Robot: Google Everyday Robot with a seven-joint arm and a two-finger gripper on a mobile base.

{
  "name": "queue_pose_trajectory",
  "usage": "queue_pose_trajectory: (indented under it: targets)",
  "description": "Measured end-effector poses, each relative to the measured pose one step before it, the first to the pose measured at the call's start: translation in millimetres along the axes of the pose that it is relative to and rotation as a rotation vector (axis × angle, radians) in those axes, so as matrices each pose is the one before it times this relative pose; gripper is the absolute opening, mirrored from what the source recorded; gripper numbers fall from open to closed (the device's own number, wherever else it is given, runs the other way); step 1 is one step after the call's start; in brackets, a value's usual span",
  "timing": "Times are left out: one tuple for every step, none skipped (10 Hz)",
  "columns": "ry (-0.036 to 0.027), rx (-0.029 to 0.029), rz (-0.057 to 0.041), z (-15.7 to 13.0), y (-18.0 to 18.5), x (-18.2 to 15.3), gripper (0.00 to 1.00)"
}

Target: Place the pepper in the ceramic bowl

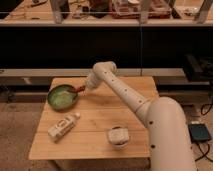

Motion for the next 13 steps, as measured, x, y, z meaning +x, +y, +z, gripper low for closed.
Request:
queue_pose_trajectory:
  targets:
    - [0.02305,0.002,-0.01645,6.78,6.4,15.24,0.0]
    - [0.01885,0.00191,-0.01374,5.65,4.84,12.13,0.0]
    - [0.01526,0.00318,-0.01188,5.35,3.4,9.76,0.0]
    - [0.02213,0.00878,-0.01941,9.87,3.32,14.99,0.0]
    - [0.01557,0.0111,-0.0168,9.39,0.99,11.15,0.0]
    - [0.00511,0.00241,-0.00952,4.09,1.6,6.11,0.0]
    - [-0.00059,-0.00127,0.00219,-0.76,0.34,-1.49,0.0]
    - [-0.00083,-0.00223,0.00254,-1.61,0.51,-1.79,0.01]
    - [0.00104,0.00236,-0.00267,1.66,-0.49,2.04,0.01]
    - [0.00139,0.00128,-0.00098,1.0,-0.29,1.25,0.01]
    - [-0.00067,0.00032,0.0015,0.15,-0.43,-1.18,0.01]
    - [-0.00079,-0.00193,0.00171,-1.48,0.34,-1.53,0.01]
    - [-0.00013,0.0005,-0.00038,0.32,-0.23,-0.16,0.01]
